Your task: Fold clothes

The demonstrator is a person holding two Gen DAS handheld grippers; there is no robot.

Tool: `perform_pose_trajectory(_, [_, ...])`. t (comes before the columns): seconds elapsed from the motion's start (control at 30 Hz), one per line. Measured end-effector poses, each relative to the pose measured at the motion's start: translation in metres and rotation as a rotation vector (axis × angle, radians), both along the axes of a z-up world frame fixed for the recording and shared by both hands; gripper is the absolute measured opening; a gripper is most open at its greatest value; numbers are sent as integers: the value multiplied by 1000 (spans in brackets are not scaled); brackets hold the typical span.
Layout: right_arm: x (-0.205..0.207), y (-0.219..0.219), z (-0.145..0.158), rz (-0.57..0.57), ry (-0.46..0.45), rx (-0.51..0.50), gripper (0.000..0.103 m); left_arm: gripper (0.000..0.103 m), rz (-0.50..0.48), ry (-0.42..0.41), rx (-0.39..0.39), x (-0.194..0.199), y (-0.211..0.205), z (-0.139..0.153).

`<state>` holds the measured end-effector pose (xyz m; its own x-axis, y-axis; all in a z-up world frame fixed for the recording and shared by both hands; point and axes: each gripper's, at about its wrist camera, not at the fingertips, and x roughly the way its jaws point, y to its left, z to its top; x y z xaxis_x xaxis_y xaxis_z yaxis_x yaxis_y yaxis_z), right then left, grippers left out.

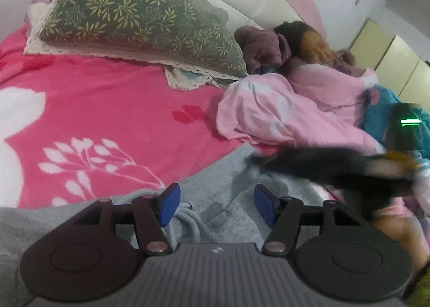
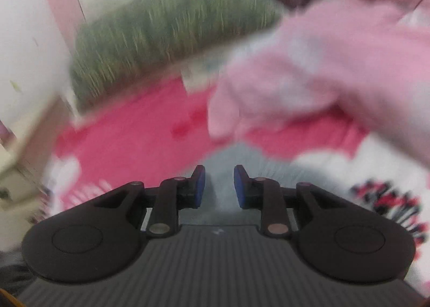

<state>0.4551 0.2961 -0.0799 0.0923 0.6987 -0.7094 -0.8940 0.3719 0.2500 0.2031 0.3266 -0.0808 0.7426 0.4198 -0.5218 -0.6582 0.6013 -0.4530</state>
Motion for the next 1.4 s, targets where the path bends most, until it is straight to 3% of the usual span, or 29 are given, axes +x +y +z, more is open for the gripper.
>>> perform_pose_trajectory(0.07, [1,3,-7,-31,0,19,24,65,13,23,29,1,-2,-1])
perform_pose_trajectory(0.13, [8,-7,10,-80,35,4,25,68,20,32,42,1,-3,0])
perform_pose_trajectory(0.3, [19,-136,86,-301,-71,36,30,68,29,44,61,1,-6,1])
perform_pose_trajectory(0.37, [11,-214,113,-430,-99,78,38,68,33,49,69,0,-7,2])
perform_pose_trajectory(0.47, [-27,-345,144,-651,-136,125,44,68,48,37,72,-3,-7,6])
perform_pose_trajectory(0.6, [-125,-495,156,-887,-171,147,48,68,60,-11,96,-16,-14,18])
perform_pose_trajectory(0.7, [-195,-571,146,-1026,-159,167,51,69,18,-21,52,-22,-28,28])
perform_pose_trajectory(0.77, [-227,-604,137,-1095,-152,166,53,69,-91,-17,0,-14,-42,35])
perform_pose_trajectory(0.9, [-245,-626,119,-1125,-139,177,56,72,-402,33,14,24,-96,48])
perform_pose_trajectory(1.0, [-223,-622,105,-1075,-122,203,60,72,-529,74,99,57,-134,40])
perform_pose_trajectory(1.13, [-172,-595,78,-976,-75,162,63,71,-558,106,129,81,-148,16])
perform_pose_trajectory(1.3, [-128,-568,44,-904,-92,1,63,69,-564,170,104,95,-141,-17])
perform_pose_trajectory(1.4, [-110,-573,21,-929,-88,-106,63,70,-572,164,106,93,-141,-18])
